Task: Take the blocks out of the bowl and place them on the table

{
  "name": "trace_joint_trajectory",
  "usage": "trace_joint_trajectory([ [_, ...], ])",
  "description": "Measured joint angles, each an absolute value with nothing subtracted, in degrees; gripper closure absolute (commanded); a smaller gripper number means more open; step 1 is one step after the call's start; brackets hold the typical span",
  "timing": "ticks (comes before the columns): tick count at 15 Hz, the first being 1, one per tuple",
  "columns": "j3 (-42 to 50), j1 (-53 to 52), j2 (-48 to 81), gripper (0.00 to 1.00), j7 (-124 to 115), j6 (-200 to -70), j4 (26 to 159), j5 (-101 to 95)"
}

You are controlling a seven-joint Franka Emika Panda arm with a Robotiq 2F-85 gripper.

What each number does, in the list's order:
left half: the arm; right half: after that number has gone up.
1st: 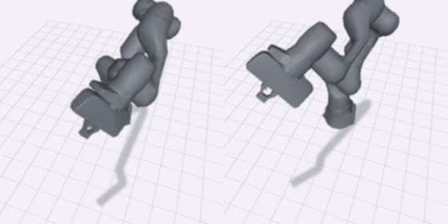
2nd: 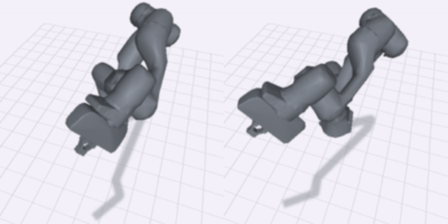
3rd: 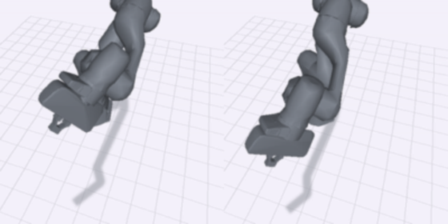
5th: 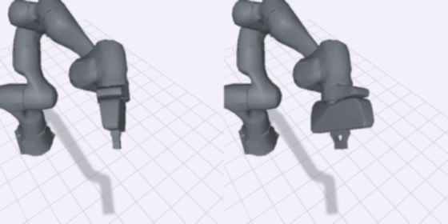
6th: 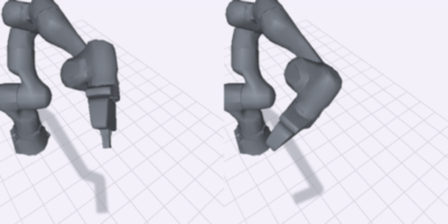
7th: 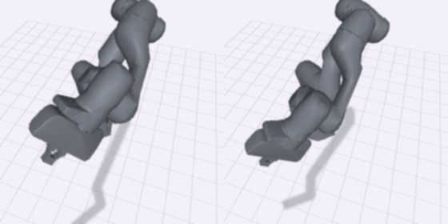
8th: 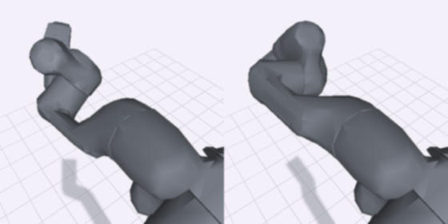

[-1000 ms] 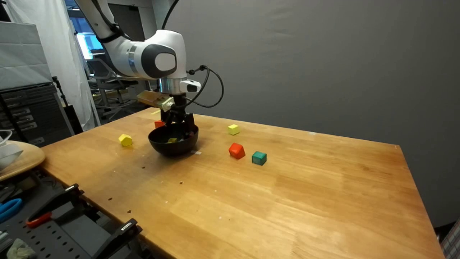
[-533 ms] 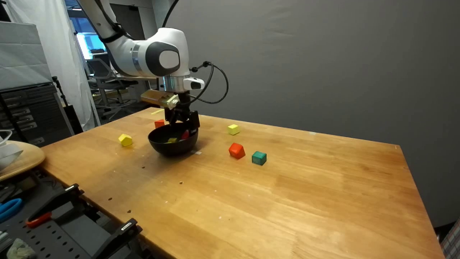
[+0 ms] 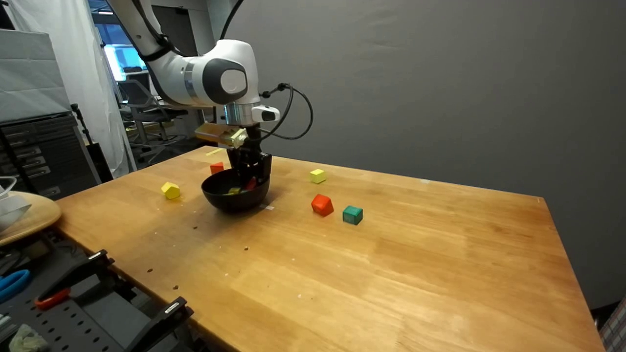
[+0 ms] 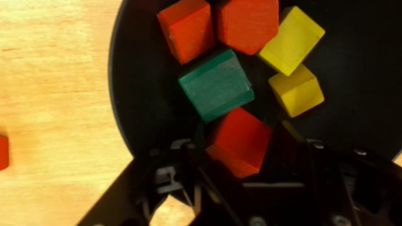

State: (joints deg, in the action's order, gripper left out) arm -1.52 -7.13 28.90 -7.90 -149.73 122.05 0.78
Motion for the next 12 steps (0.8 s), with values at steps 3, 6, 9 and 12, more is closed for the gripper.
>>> trace_joint_trajectory([
  [3,-1.55,-7.17,28.77,0.78,-7.89,-148.97,121.44,0.78],
  [6,-1.76,-6.89,27.28,0.79,-7.85,-147.97,121.8,1.32],
  [9,-3.65,-5.0,22.48,0.79,-6.68,-147.83,125.22,5.62],
  [12,-5.13,-2.97,14.8,0.79,-5.21,-146.26,132.13,11.15],
])
